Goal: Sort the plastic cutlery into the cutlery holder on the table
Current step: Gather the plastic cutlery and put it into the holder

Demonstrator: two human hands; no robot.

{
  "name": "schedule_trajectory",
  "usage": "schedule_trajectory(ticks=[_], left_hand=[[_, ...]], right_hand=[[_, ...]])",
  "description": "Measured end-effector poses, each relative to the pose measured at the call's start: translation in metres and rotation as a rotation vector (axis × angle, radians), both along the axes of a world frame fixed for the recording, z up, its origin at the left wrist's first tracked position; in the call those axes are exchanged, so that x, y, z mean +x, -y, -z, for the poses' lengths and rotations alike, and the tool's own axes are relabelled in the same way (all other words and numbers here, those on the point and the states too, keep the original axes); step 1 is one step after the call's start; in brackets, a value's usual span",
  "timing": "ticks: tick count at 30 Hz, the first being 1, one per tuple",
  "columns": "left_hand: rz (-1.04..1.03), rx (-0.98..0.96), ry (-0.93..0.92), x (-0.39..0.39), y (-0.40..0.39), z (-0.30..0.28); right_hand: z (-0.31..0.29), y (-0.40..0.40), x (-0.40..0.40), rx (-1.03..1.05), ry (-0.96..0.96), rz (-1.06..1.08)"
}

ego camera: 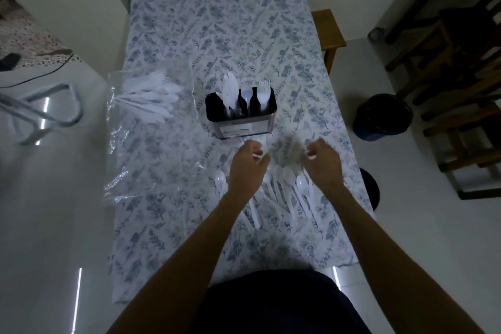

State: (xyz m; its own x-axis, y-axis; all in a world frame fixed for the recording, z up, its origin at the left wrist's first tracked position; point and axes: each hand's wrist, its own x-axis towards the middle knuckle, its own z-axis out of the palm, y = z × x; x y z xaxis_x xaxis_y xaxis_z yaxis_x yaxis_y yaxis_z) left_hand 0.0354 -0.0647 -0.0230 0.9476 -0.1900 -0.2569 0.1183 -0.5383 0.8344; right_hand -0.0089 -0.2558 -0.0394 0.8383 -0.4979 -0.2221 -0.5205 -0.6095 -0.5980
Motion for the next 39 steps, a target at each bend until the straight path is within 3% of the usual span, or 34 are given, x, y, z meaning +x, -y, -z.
schedule_trajectory(ticks=[6, 10, 13, 15, 19, 21, 23, 26, 30, 35, 39], left_hand=[[-0.017, -0.03, -0.151, -0.063, -0.002, 0.025], [-0.019, -0.064, -0.18, -0.076, -0.001, 0.025], [-0.004, -0.071, -0.19, -0.076, -0.004, 0.025], [0.044, -0.07, -0.184, -0.073, -0.006, 0.027], [0.012, -0.133, -0.31, -0.072, 0.001, 0.025], [-0.032, -0.194, -0.373, -0.072, 0.001, 0.028], [-0.135, -0.345, -0.488, -0.074, -0.002, 0.027], [-0.365, -0.571, -0.656, -0.078, -0.013, 0.026], [-0.49, -0.755, -0.812, -0.079, -0.023, 0.026], [-0.334, -0.634, -0.676, -0.084, -0.021, 0.029], [-0.304, -0.568, -0.654, -0.084, -0.015, 0.032]], right_hand=[[0.035, -0.006, -0.078, -0.067, -0.256, 0.052], [0.026, -0.003, -0.07, -0.056, -0.26, 0.05], [0.012, -0.007, -0.069, -0.075, -0.128, 0.095], [0.0, -0.015, -0.075, -0.079, -0.035, -0.007], [-0.016, -0.045, -0.094, 0.218, -0.031, -0.434], [-0.005, -0.05, -0.101, 0.257, -0.025, -0.355], [0.012, -0.044, -0.104, 0.097, -0.074, -0.191], [0.031, -0.031, -0.11, -0.121, -0.249, -0.149], [0.035, -0.025, -0.11, -0.067, -0.229, -0.135], [0.013, -0.041, -0.112, 0.069, -0.107, -0.155], [-0.002, -0.067, -0.116, 0.202, -0.002, -0.403]])
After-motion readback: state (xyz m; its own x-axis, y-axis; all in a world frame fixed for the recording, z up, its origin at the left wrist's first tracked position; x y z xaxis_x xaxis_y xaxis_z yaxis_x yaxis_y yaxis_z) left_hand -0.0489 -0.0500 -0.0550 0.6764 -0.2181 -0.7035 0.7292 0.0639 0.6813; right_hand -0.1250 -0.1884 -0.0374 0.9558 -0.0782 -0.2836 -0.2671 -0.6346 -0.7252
